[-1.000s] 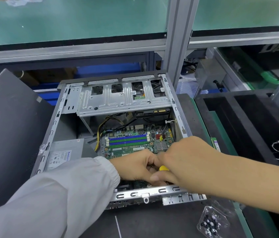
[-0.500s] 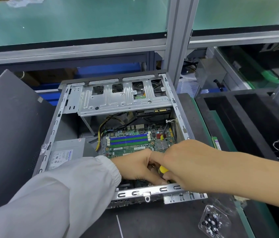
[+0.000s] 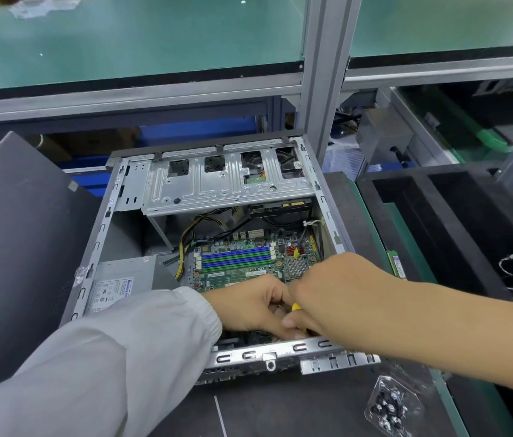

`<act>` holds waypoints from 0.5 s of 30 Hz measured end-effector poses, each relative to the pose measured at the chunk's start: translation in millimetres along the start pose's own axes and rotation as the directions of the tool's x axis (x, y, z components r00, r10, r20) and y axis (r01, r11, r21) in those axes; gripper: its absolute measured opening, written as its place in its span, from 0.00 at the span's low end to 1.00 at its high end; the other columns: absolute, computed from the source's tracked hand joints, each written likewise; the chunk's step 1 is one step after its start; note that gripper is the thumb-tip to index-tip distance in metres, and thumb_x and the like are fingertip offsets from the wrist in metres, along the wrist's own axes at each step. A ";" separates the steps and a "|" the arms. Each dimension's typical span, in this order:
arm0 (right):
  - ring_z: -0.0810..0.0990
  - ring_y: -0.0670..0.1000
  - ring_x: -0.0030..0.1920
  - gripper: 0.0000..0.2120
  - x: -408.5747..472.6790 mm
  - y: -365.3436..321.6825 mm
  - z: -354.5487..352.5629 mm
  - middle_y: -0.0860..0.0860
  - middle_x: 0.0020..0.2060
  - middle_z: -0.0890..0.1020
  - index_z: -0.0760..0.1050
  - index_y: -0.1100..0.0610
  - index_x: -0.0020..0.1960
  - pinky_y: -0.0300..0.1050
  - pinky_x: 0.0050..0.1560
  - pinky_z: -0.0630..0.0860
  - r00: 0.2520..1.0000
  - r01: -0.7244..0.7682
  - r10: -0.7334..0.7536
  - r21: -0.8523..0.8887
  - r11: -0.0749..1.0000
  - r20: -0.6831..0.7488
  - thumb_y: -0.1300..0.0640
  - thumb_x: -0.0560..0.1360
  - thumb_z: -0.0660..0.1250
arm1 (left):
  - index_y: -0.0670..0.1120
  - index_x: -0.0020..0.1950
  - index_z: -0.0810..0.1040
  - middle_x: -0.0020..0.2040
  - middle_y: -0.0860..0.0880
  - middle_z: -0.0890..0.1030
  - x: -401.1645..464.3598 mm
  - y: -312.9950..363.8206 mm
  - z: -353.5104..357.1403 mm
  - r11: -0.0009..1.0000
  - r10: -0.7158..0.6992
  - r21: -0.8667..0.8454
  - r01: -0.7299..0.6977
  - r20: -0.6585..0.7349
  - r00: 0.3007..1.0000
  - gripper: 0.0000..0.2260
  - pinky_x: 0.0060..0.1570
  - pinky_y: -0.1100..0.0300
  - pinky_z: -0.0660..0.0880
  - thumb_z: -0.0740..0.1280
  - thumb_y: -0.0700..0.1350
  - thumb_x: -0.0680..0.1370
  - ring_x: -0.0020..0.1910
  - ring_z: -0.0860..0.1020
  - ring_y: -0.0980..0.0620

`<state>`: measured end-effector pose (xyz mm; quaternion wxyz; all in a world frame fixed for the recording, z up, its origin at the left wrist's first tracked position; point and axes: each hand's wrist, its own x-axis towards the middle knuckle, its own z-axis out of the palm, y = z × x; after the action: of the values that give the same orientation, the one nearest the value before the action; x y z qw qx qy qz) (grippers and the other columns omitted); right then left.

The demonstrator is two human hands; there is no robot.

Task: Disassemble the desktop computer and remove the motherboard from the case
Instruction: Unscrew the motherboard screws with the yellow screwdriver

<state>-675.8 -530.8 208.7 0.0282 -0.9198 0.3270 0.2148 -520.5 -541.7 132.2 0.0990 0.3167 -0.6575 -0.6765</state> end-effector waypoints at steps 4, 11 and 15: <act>0.66 0.50 0.33 0.13 -2.8 2.0 1.1 0.47 0.32 0.65 0.67 0.53 0.58 0.42 0.26 0.57 0.999 0.019 -0.017 0.056 0.998 -0.035 0.48 0.78 0.62 | 0.41 0.50 0.76 0.33 0.64 0.80 0.0 6.4 2.0 1.000 0.015 -0.024 -0.014 0.029 0.999 0.14 0.35 0.78 0.69 0.64 0.24 0.74 0.30 0.75 0.69; 0.64 0.48 0.30 0.12 1.8 -0.9 1.6 0.47 0.33 0.66 0.71 0.55 0.59 0.42 0.26 0.56 1.000 0.011 -0.011 0.023 1.000 -0.008 0.50 0.80 0.58 | 0.57 0.37 0.81 0.27 0.63 0.77 -1.9 9.4 1.3 0.999 0.009 -0.043 -0.008 0.015 1.000 0.24 0.31 0.78 0.66 0.66 0.26 0.74 0.25 0.71 0.67; 0.62 0.45 0.29 0.17 -4.6 0.8 -3.6 0.46 0.31 0.65 0.68 0.53 0.53 0.42 0.27 0.56 0.999 0.014 -0.011 0.099 0.995 -0.038 0.39 0.77 0.58 | 0.51 0.39 0.76 0.28 0.66 0.77 -0.8 6.5 -0.2 1.000 0.006 -0.026 -0.005 0.031 0.999 0.20 0.32 0.79 0.66 0.64 0.23 0.73 0.27 0.72 0.70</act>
<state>-678.1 -529.4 213.9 0.0692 -0.9232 0.3320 0.1807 -521.6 -542.2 138.7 0.0947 0.3029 -0.6509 -0.6897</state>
